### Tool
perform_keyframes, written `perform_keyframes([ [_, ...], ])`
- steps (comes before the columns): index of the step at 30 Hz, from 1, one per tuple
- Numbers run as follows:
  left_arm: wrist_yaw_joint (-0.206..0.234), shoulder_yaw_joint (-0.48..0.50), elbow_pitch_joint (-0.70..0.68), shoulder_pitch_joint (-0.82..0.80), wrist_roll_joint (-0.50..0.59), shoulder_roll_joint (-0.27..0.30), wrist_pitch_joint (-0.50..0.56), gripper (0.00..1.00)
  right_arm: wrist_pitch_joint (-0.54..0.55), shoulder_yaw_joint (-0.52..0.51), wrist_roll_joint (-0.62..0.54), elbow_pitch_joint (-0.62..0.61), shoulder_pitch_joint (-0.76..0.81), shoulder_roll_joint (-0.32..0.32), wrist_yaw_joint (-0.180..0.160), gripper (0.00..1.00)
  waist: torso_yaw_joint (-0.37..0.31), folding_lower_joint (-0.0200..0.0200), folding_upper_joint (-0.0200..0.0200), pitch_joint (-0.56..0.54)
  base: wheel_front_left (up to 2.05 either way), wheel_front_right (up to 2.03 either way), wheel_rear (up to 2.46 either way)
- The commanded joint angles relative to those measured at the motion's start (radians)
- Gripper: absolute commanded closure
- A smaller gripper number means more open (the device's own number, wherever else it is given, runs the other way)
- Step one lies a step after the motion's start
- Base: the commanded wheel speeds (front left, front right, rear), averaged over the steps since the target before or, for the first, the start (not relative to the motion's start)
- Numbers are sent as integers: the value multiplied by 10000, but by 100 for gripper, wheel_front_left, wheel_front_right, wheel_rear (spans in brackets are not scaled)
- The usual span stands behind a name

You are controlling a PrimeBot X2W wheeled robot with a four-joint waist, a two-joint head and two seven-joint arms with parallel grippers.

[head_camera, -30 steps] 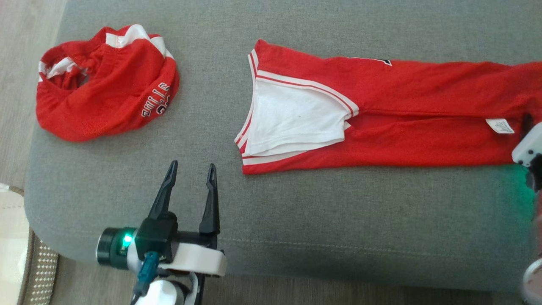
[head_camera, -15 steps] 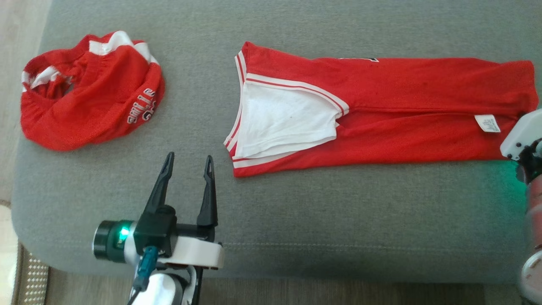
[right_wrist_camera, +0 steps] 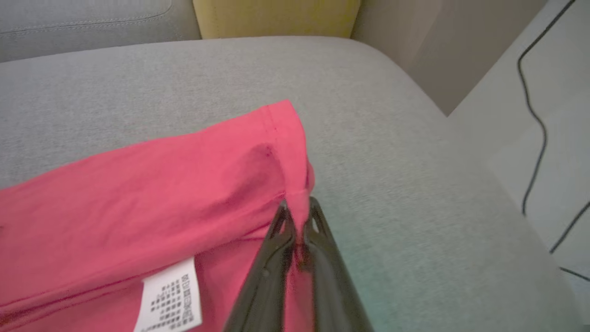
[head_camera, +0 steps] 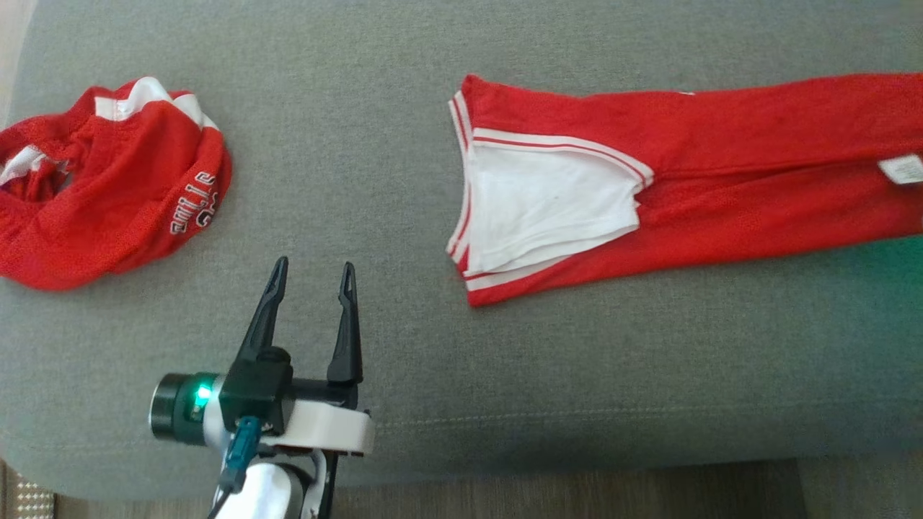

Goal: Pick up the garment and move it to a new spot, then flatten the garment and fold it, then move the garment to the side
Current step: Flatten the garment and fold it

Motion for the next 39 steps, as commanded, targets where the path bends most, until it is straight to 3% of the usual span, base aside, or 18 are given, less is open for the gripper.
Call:
perform_keyframes([
  [1,-46,373,-271,-179,90,-26,-122,0,2,439,183,-492,-405,-254,-7,100,-41,0,-1,-33,0,0,0],
  [6,-92,392,-189,-153,99,-45,-122,0,220,1240,1018,-678,-522,270,-7,100,-74,0,-1,-152,0,0,0],
  [12,-173,385,-30,-5,16,-105,-122,0,727,3123,3169,-1497,-351,1077,-7,100,-20,0,-1,-423,0,0,0],
  [15,-179,424,-8,59,-9,-130,-122,0,1361,4228,4447,-2554,167,1339,-7,100,41,0,-1,-525,0,0,0],
  [16,-210,428,-59,62,-21,-149,-122,0,1899,4901,5275,-3550,682,1372,-7,100,94,0,-1,-568,0,0,0],
  [20,-294,374,-45,51,-18,-190,-122,0,2960,5713,6398,-5806,1965,1261,-7,100,241,0,-1,-668,0,0,0],
  [25,-365,327,-7,37,-30,-240,-122,0,4004,6123,7066,-8201,3276,1497,-7,100,410,0,-1,-722,0,0,0],
  [29,-424,289,51,31,-29,-271,-122,0,4461,6443,7302,-9304,3812,1911,-7,100,540,0,-1,-759,0,0,0],
  [39,-483,151,195,-117,-89,-358,-122,0,4434,7461,7772,-9338,3899,2293,-7,100,1157,0,-1,-813,0,0,0],
])
